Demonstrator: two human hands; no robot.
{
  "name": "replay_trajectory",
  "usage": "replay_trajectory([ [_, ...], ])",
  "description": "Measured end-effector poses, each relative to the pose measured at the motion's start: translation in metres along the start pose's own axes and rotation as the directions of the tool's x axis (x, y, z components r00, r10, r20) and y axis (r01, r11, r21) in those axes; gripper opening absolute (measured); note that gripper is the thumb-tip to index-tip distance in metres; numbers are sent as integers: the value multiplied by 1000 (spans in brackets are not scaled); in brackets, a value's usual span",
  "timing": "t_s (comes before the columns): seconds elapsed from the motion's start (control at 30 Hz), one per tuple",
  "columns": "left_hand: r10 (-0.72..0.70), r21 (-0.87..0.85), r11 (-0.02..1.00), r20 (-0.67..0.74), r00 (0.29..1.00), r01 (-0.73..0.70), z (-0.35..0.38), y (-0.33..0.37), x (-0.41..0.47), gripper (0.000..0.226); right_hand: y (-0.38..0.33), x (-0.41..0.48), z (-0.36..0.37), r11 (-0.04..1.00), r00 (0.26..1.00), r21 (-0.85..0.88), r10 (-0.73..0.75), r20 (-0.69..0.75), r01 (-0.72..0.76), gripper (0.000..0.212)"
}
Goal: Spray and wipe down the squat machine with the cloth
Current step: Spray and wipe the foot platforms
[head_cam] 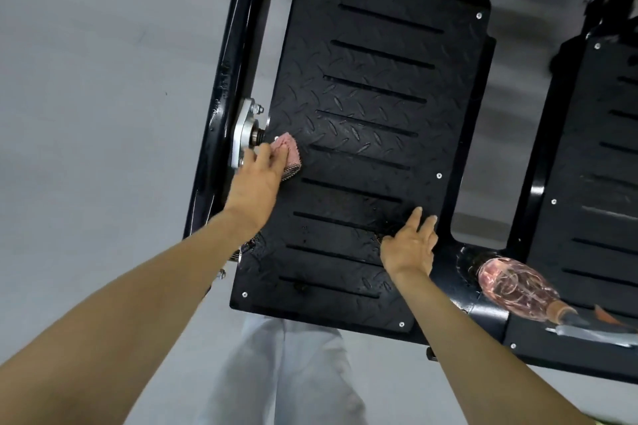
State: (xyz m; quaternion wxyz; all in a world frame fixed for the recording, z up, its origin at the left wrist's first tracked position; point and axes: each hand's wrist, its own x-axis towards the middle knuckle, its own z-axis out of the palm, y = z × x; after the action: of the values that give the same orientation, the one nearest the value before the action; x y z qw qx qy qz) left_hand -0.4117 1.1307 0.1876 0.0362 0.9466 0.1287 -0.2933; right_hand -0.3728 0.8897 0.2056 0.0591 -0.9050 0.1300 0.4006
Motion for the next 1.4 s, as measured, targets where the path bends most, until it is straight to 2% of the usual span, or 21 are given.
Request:
replay_trajectory([
  [0.07, -11, -29, 1000, 14, 1000, 12, 9, 22, -13, 84, 1, -4, 3, 1000, 1000, 16, 7, 3, -7, 80],
  [0.1, 41, -17, 999, 28, 999, -40, 13, 34, -21, 84, 2, -6, 5, 1000, 1000, 19, 7, 6, -7, 79],
  [0.17, 252, 36, 966, 61, 966, -255, 22, 53, -38, 83, 5, -14, 10, 1000, 1000, 16, 2, 13, -2, 78],
  [0.23, 484, 129, 859, 117, 867, -496, 27, 60, -50, 82, 7, -23, 16, 1000, 1000, 6, -8, 20, 7, 78],
  [0.3, 583, 237, 765, 138, 800, -598, 25, 52, -48, 85, 10, -30, 19, 1000, 1000, 6, -26, 14, 25, 77],
  [0.37, 496, 325, 805, 88, 864, -496, 20, 31, -36, 88, 14, -33, 21, 999, 999, 9, -44, -2, 44, 76],
  [0.43, 226, 203, 955, -25, 974, -216, 12, 7, -22, 87, 18, -30, 23, 998, 998, 11, -55, -24, 55, 77],
  [0.47, 83, 92, 993, -86, 993, -75, 12, -2, -16, 85, 20, -28, 23, 998, 997, 7, -63, -36, 63, 77],
  [0.53, -68, -40, 997, -149, 987, 63, 18, -6, -8, 77, 25, -20, 24, 998, 995, -3, -68, -71, 68, 78],
  [0.63, -146, -80, 988, -187, 971, 133, 25, 17, -11, 73, 35, -12, 23, 998, 992, -15, -61, -106, 59, 78],
  [0.7, -97, -45, 995, -152, 984, 91, 29, 43, -21, 74, 42, -8, 21, 999, 993, -21, -50, -102, 48, 77],
  [0.77, 77, 1, 997, -126, 989, -78, 38, 68, -33, 75, 46, -7, 18, 998, 994, -27, -58, -89, 56, 75],
  [0.87, 433, 208, 888, -81, 897, -410, 45, 87, -37, 82, 49, -6, 14, 993, 991, -44, -109, -76, 106, 71],
  [0.93, 528, 354, 801, -40, 848, -482, 41, 80, -26, 83, 52, -7, 13, 987, 984, -50, -157, -85, 153, 69],
  [1.0, 417, 373, 863, -144, 897, -342, 27, 66, -9, 81, 54, -7, 12, 978, 974, -53, -208, -87, 204, 69],
  [1.07, 142, 178, 978, -180, 973, -110, 11, 65, 8, 77, 57, -5, 9, 966, 963, -65, -256, -82, 251, 71],
  [1.1, -1, 34, 999, -184, 983, 7, 3, 69, 16, 75, 58, -4, 8, 959, 957, -71, -278, -79, 273, 71],
  [1.17, -243, -173, 963, -212, 947, 208, -11, 90, 30, 69, 60, -1, 7, 950, 949, -70, -308, -70, 303, 71],
  [1.23, -372, -305, 901, -182, 910, 307, -17, 116, 44, 69, 61, 1, 6, 948, 947, -70, -315, -66, 310, 70],
  [1.3, -327, -342, 903, -161, 931, 259, -22, 143, 49, 74, 63, 2, 5, 949, 948, -64, -313, -63, 309, 69],
  [1.4, 39, -173, 982, -183, 982, -71, -24, 178, 42, 79, 66, 2, 5, 947, 946, -65, -319, -55, 316, 66],
])
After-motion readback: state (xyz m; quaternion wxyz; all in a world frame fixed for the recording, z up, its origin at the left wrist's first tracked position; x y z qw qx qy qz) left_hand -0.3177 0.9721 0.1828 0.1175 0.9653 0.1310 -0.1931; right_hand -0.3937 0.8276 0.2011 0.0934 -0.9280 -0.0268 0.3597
